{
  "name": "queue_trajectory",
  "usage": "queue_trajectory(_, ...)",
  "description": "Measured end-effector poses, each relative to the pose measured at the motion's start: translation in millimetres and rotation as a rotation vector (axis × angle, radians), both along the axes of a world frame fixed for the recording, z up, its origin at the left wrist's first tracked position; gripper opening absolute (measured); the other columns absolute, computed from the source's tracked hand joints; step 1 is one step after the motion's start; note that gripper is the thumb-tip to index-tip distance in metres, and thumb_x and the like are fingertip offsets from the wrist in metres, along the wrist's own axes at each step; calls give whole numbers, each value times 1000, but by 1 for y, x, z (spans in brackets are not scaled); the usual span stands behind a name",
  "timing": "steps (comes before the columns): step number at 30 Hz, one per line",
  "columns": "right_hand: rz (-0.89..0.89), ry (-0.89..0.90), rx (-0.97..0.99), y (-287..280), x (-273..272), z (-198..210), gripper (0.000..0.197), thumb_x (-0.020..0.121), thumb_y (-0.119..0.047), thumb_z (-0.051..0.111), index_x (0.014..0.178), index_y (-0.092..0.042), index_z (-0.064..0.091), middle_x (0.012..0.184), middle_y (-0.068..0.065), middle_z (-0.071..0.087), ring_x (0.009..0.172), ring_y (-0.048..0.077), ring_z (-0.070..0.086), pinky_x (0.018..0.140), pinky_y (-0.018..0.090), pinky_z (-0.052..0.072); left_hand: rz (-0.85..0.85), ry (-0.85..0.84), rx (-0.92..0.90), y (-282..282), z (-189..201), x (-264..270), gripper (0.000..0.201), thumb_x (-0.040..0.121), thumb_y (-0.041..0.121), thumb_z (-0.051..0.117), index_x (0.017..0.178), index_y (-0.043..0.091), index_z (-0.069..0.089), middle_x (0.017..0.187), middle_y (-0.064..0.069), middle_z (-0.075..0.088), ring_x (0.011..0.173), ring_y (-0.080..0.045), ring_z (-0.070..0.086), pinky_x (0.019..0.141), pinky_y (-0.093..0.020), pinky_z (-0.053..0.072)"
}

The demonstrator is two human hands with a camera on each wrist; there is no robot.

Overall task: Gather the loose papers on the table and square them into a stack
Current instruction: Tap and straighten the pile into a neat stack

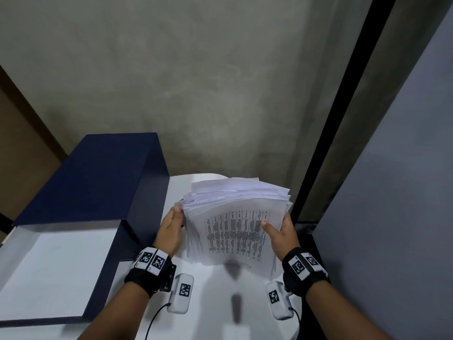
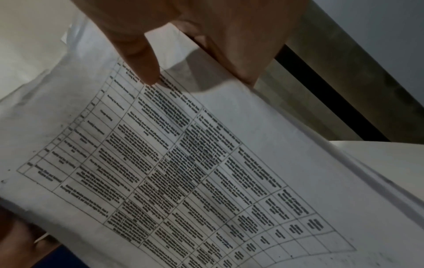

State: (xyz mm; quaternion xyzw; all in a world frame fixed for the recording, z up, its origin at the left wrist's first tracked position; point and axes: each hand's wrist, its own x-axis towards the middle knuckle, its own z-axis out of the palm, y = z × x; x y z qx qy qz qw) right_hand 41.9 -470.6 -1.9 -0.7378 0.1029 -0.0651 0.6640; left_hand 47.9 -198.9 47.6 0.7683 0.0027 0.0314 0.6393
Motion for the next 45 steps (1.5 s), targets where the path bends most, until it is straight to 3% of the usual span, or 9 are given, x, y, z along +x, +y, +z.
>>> queue_trajectory(5, -25, -14, 21, 11, 1, 2, 44, 89, -6, 62, 127, -23, 45, 105, -11, 67, 89, -8, 66, 80, 18, 48, -10, 40, -201, -17, 1, 5, 84, 70, 87, 34, 131, 31, 45, 119, 8, 60, 107, -8, 59, 85, -10, 45)
queue_trajectory(9, -2, 6, 10, 10, 1, 2, 44, 92, -9, 59, 130, -25, 43, 110, -13, 66, 93, -9, 65, 84, 18, 50, -167, 66, -146, -12, -17, 9, 92, 56, 46, 86, 129, 45, 30, 132, 2, 52, 119, -14, 56, 97, -33, 50)
queue_trajectory(13, -15, -25, -10, 11, 3, 10, 45, 93, -12, 58, 135, -19, 44, 112, -13, 66, 100, -4, 64, 94, 29, 50, 9, 10, -90, -16, -13, 15, 45, 85, 37, 64, 126, 29, 48, 120, 1, 66, 114, -19, 62, 102, -52, 45)
queue_trajectory(16, 1, -78, 9, 14, 1, 19, 43, 92, -6, 57, 130, -22, 45, 111, -11, 67, 101, -1, 64, 85, 18, 50, 72, -44, -265, -19, -3, 17, 31, 85, 29, 61, 115, 28, 56, 113, -4, 69, 108, -25, 65, 97, -50, 48)
queue_trajectory(19, 77, -61, -32, 13, -6, 18, 53, 87, 4, 60, 122, -31, 42, 108, -13, 63, 93, -10, 63, 80, 14, 50, 13, -41, -316, -14, -5, 10, 44, 72, 15, 72, 112, 25, 54, 109, -6, 68, 101, -21, 65, 90, -40, 51)
queue_trajectory(24, 73, -43, -57, 3, -6, 16, 57, 69, 0, 56, 108, -40, 43, 102, -5, 63, 94, 5, 65, 88, 40, 54, -29, -30, -287, 0, -20, 22, 57, 56, 0, 69, 106, 22, 55, 100, -9, 64, 89, -21, 64, 72, -33, 54)
queue_trajectory(29, 60, -94, 11, 3, -2, 18, 69, 61, 1, 52, 124, -26, 44, 102, 3, 64, 91, 10, 65, 76, 27, 54, -105, -39, -343, -6, -9, 18, 50, 55, -8, 61, 104, 3, 52, 79, 6, 70, 76, -6, 67, 68, -19, 53)
queue_trajectory(35, 70, -87, -10, 13, -1, 20, 56, 83, 13, 56, 119, -27, 43, 105, -5, 62, 87, -9, 64, 76, 9, 48, 2, 4, -320, -7, -18, 18, 66, 55, 21, 82, 116, 9, 59, 102, -4, 74, 97, -22, 69, 88, -34, 55)
queue_trajectory(45, 23, -87, -2, 4, -5, 21, 61, 67, 4, 59, 114, -32, 42, 103, 5, 62, 87, 7, 64, 76, 24, 53, -27, -25, -384, -9, -11, 18, 58, 59, -17, 65, 113, -2, 50, 86, -2, 67, 77, -8, 66, 68, -19, 54)
